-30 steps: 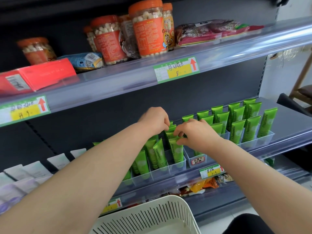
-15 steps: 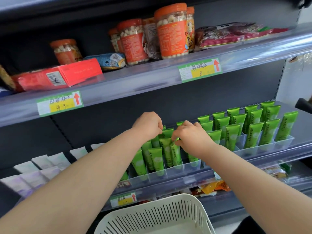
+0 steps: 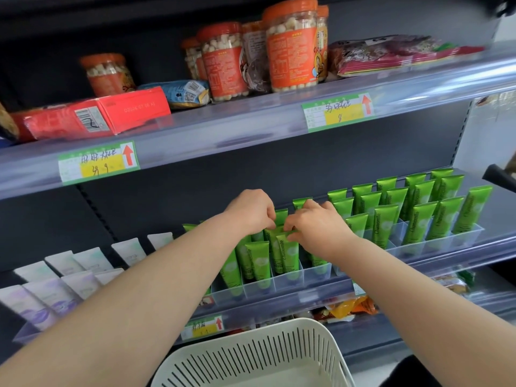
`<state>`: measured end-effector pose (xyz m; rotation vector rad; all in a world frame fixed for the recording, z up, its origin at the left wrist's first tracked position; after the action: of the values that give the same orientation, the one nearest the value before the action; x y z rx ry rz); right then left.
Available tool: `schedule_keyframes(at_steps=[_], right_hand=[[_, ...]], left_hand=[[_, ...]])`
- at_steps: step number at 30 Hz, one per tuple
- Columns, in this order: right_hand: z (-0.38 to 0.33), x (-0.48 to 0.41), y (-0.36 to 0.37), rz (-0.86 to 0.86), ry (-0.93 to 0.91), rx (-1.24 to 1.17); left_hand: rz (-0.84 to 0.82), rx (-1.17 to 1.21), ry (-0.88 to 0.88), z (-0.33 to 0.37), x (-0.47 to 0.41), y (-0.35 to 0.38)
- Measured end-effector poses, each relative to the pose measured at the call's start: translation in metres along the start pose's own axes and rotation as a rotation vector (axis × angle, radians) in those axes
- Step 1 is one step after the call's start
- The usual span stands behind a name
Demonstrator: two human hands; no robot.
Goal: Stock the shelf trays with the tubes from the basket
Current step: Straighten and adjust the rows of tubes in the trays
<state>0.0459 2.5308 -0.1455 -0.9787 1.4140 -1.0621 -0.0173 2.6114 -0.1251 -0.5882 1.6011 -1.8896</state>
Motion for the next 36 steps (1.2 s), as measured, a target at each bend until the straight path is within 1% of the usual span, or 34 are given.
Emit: schedule_keyframes(at_steps=[4, 12, 16, 19, 22, 24, 26, 32, 36], right_hand=[[0.007, 0.004, -0.008, 0.020, 0.028, -0.002], [0.034, 0.013, -0.021, 0.098, 0.114, -0.059], [0.033, 0.012, -0.020, 0.095, 0.109, -0.081], [0.031, 0.010, -0.022, 0.112, 0.105, -0.103], [0.030, 0.006, -0.023, 0.123, 0.102, -0.122], [0.029, 0.004, -0.024, 0.131, 0.097, -0.120], [0.030, 0.001, -0.024, 0.137, 0.095, -0.118], [0.037, -0.007, -0.015, 0.117, 0.104, -0.124], [0.045, -0.008, -0.008, 0.106, 0.123, -0.143]], left_hand=[[-0.043, -0.048, -0.015, -0.002, -0.003, 0.012], [0.073, -0.090, 0.031, 0.013, -0.007, 0.011], [0.037, -0.083, 0.020, 0.013, -0.009, 0.015], [0.016, -0.014, -0.018, 0.007, -0.009, 0.013], [0.099, 0.068, -0.049, 0.000, -0.011, -0.004], [0.170, 0.064, -0.076, -0.005, -0.014, -0.017], [0.202, 0.038, -0.095, -0.010, -0.018, -0.023], [0.105, -0.040, -0.103, -0.016, -0.038, -0.007], [0.092, -0.085, -0.091, -0.015, -0.050, 0.000]])
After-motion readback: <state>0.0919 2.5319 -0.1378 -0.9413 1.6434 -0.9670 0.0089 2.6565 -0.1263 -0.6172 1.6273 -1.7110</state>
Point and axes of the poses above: each hand's wrist, its own x-axis away from the middle knuckle, its own y-axis out of the palm, z = x × y, the point moved 10 cm from there along -x, towards the middle knuckle, and after that the axes turned 5 degrees about y, right-handed, at the moved point
